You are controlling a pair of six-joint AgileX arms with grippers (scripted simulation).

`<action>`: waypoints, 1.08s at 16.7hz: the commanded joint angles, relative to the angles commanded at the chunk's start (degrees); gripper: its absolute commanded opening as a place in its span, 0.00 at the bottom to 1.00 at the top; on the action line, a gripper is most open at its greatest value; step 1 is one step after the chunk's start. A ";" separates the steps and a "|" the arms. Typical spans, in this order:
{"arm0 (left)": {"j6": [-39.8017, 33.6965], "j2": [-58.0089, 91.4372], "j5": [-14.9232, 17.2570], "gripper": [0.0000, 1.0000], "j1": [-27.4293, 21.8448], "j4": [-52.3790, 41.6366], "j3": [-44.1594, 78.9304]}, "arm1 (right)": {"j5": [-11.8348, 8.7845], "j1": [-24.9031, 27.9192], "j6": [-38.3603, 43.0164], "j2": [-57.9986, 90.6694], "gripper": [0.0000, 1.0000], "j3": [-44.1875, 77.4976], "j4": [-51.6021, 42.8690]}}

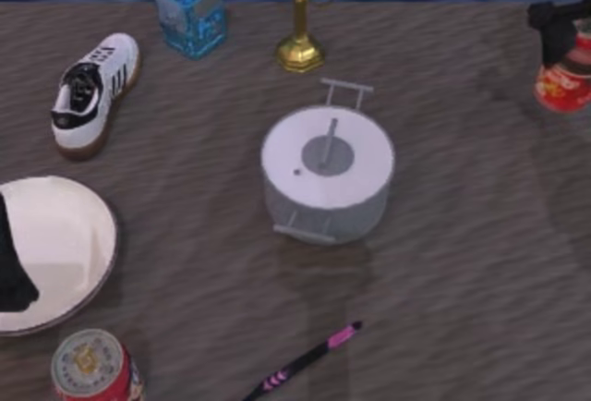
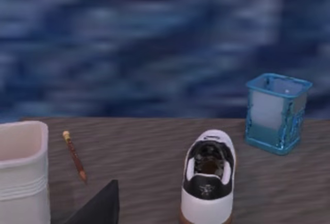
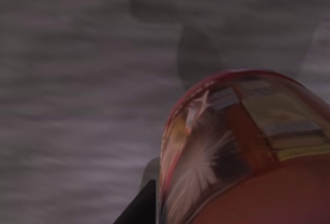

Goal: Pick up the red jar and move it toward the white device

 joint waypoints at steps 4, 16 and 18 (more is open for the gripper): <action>0.00 0.00 0.00 1.00 0.00 0.00 0.00 | -0.18 0.31 -0.03 -12.62 0.00 -20.11 5.22; 0.00 0.00 0.00 1.00 0.00 0.00 0.00 | -0.54 0.81 -0.05 -38.96 0.00 -57.68 16.46; 0.00 0.00 0.00 1.00 0.00 0.00 0.00 | -0.54 0.81 -0.05 -38.96 0.00 -57.68 16.46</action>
